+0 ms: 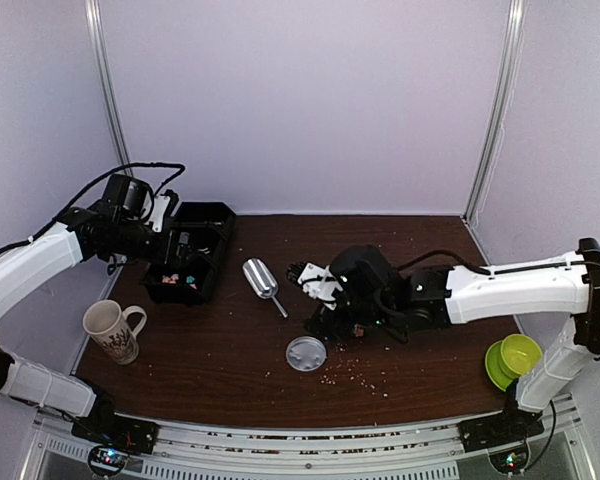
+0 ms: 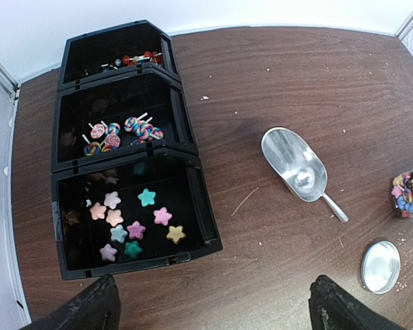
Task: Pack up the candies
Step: Pick up the box lid from the center of the board.
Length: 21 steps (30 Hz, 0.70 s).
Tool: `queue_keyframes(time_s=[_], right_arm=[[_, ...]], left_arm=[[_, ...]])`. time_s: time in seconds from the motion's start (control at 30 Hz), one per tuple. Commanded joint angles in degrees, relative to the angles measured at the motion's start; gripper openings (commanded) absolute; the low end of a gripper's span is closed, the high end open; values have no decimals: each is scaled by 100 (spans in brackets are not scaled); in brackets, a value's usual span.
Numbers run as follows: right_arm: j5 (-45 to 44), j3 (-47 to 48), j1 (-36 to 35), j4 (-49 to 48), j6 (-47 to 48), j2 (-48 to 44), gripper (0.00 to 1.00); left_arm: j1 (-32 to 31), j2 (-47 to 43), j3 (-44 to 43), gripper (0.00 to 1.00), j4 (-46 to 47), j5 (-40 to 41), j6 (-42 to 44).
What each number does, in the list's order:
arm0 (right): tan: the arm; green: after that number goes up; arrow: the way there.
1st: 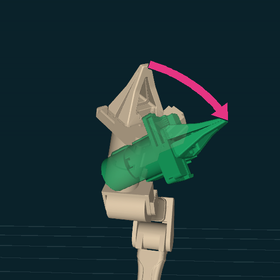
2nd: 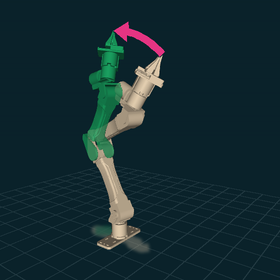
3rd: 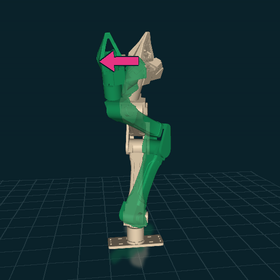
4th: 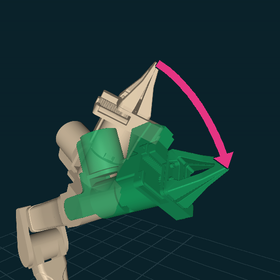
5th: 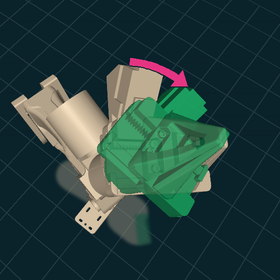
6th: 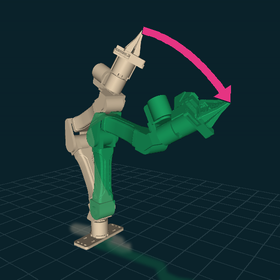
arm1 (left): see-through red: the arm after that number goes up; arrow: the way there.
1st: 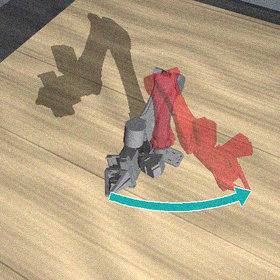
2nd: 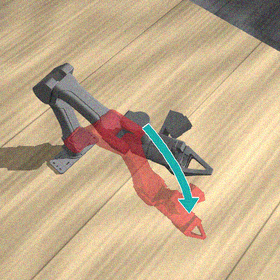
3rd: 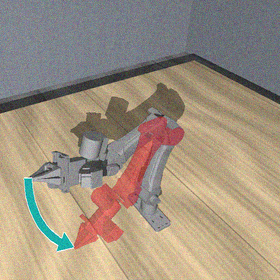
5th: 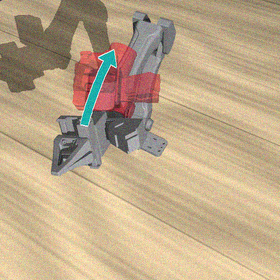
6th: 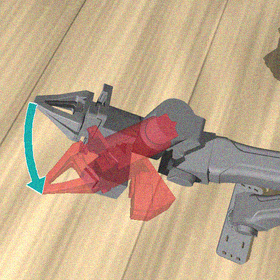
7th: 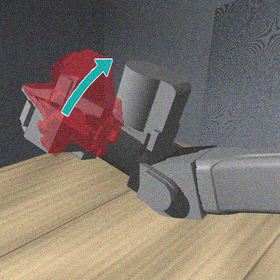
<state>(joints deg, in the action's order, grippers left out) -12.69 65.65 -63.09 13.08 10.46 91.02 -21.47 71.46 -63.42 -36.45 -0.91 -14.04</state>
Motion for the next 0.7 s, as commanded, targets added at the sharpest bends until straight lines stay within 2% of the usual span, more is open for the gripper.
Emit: queue_keyframes(time_s=[0.0, 0.27, 0.67], right_arm=[[-469, -1049, -292, -1577, 1068, -707, 100], [-1075, -1619, -801, -1971, 1366, -810, 95], [-1729, -1132, -1540, -1684, 1044, 539, 86]], left_arm=[[38, 8, 8, 98, 213, -75, -37], [36, -37, 11, 98, 202, -50, -30], [38, 25, -25, 98, 141, 14, -29]])
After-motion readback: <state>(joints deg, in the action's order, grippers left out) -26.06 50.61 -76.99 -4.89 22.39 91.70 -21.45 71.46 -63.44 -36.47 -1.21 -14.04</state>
